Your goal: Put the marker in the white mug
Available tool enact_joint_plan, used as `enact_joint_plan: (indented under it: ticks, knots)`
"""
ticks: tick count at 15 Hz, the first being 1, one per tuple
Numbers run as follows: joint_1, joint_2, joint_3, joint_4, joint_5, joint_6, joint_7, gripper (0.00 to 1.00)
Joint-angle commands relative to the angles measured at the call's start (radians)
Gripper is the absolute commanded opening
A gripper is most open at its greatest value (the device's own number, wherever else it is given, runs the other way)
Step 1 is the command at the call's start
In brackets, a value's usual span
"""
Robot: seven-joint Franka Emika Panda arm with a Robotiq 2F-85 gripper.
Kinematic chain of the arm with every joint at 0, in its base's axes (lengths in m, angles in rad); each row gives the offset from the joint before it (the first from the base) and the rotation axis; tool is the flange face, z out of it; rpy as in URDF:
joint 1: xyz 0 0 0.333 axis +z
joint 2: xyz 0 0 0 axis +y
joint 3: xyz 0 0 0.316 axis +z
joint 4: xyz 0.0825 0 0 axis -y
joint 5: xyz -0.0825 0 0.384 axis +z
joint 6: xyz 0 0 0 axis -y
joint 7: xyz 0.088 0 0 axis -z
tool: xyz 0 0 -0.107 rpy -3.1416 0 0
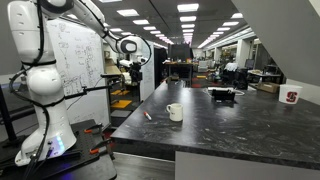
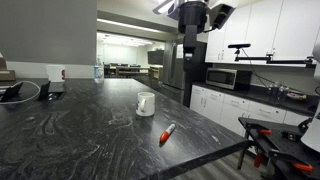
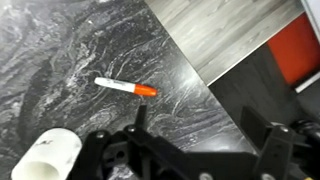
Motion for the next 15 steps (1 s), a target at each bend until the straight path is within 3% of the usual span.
enact_joint_plan:
  ticks: [1, 8, 15]
  knots:
    - [-0.015, 0.048, -0.015, -0.006, -0.008, 0.110, 0.144, 1.00]
    - [-0.014, 0.170, -0.058, 0.014, -0.068, 0.257, 0.456, 1.00]
    - [0.002, 0.286, -0.106, 0.036, -0.044, 0.332, 0.630, 1.00]
